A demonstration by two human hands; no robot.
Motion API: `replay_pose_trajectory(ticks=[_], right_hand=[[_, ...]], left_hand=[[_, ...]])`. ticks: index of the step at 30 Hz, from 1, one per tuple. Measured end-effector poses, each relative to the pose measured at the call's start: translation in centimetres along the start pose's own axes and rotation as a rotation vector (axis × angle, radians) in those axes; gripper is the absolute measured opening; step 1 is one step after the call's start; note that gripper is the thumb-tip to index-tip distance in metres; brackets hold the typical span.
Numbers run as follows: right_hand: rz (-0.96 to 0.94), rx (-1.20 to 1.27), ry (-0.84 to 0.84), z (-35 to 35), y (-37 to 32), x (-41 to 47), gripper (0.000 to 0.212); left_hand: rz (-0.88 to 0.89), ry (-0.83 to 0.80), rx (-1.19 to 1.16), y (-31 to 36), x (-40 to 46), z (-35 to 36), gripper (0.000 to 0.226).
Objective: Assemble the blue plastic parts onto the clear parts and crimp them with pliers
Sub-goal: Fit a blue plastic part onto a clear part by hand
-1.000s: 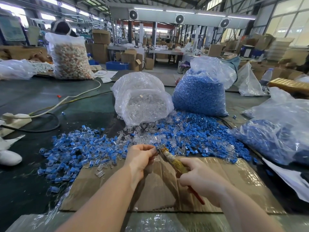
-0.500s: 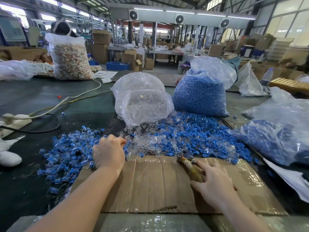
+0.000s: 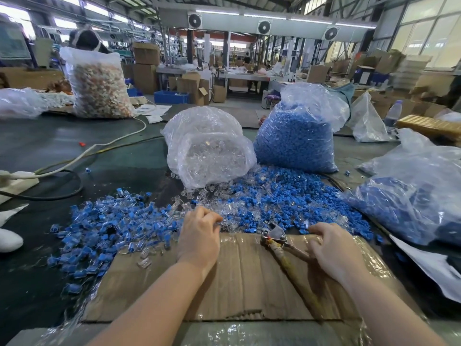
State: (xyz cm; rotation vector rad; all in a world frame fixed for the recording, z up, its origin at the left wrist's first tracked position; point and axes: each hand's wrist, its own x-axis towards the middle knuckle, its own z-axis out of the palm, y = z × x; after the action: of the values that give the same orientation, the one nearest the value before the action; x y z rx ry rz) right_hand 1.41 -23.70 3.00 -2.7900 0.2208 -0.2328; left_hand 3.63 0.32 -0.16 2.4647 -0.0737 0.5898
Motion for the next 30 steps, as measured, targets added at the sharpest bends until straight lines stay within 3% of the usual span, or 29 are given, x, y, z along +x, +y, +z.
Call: replay_pose_trajectory(ticks=[13, 16, 24, 30], right_hand=[[-0.029, -0.265, 0.024, 1.5, -0.6, 4.0, 0.019], [-0.030, -0.326, 0.034, 1.7, -0.8, 4.3, 0.007], [-0.088, -0.398, 0.072, 1.9, -0.6, 4.3, 0.020], [-0.127, -0.222, 0.157, 1.7, -0.7, 4.0, 0.020]], left_hand=[[0.016, -0.157, 0.167, 0.3, -1.4, 1.9, 0.049], [0.021, -0.198, 0.141, 0.0, -1.3, 2.1, 0.047], [0.109, -0.162, 0.083, 0.0, -1.5, 1.8, 0.036], [0.152, -0.135, 0.051, 0.1, -1.6, 1.7, 0.032]])
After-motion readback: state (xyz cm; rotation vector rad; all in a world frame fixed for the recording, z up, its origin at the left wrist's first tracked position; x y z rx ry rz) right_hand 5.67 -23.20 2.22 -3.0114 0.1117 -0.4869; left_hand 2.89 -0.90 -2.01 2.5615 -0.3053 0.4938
